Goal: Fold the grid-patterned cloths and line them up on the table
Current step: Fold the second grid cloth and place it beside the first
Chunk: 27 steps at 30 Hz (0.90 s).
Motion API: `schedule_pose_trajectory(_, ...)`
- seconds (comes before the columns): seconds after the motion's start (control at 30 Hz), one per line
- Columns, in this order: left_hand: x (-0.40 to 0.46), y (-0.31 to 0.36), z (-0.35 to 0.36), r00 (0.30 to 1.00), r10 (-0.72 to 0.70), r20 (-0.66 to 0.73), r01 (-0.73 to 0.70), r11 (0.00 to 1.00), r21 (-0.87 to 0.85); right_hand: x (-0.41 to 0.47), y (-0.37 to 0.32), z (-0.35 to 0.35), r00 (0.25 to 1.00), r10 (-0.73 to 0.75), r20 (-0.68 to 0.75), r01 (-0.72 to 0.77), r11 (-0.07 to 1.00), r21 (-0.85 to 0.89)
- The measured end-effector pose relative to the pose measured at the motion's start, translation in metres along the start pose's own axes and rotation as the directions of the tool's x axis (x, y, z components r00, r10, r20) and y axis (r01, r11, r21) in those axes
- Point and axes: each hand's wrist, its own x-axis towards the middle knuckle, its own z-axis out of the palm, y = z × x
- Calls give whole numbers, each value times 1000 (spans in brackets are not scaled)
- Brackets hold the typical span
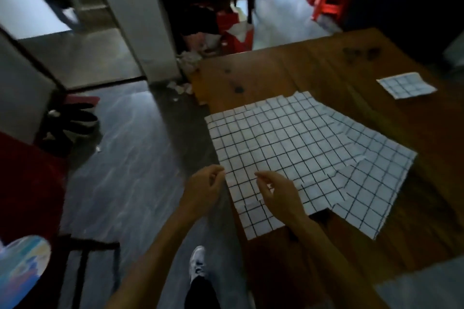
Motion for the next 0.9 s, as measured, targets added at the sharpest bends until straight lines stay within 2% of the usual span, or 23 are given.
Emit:
schedule_pose_trajectory(0.2, 62, -60, -18, 965, 193, 179, -195, 981, -5, 9, -29, 71, 948, 277, -155, -283, 959, -20)
schedule_pose_trajectory(0.33, 94, -82, -14, 879, 347, 328, -394, 915, 89, 11, -45, 101, 885, 407, -227, -425, 904, -34)
schedule_pose_trajectory(0.5, 130, -96, 6, 757, 419, 501, -578, 787, 215, 24, -41, 121, 853, 455, -257, -476, 879, -24)
schedule_pose_trajectory(0.67, 152, -117, 29, 573, 445, 688, -760, 603, 243, 45, -29, 138, 833, 473, -286, -502, 865, -31)
schedule_pose_trajectory(0.73, 158, -125, 34, 525, 489, 696, -812, 534, 237, 51, -24, 144, 831, 469, -300, -499, 866, -25)
schedule_pose_trajectory(0.9, 173, -123, 37, 427, 593, 682, -864, 491, 113, 55, -12, 156, 810, 515, -280, -547, 836, -47)
